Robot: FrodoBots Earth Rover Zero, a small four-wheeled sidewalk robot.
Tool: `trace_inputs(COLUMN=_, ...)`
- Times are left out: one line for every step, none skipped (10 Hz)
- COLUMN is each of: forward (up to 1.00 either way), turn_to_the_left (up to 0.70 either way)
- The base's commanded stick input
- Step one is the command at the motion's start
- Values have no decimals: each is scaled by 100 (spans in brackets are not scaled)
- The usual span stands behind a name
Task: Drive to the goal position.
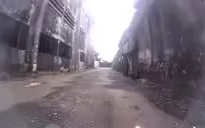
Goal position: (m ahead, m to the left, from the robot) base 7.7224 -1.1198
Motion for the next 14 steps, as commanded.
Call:
trace_inputs(forward=70, turn_to_the_left=0)
trace_inputs(forward=70, turn_to_the_left=0)
trace_inputs(forward=70, turn_to_the_left=0)
trace_inputs(forward=70, turn_to_the_left=-4)
trace_inputs(forward=70, turn_to_the_left=-25)
trace_inputs(forward=70, turn_to_the_left=-28)
trace_inputs(forward=70, turn_to_the_left=-13)
trace_inputs(forward=70, turn_to_the_left=-3)
trace_inputs(forward=70, turn_to_the_left=0)
trace_inputs(forward=70, turn_to_the_left=0)
trace_inputs(forward=70, turn_to_the_left=0)
trace_inputs(forward=70, turn_to_the_left=-11)
trace_inputs(forward=70, turn_to_the_left=-33)
trace_inputs(forward=70, turn_to_the_left=-12)
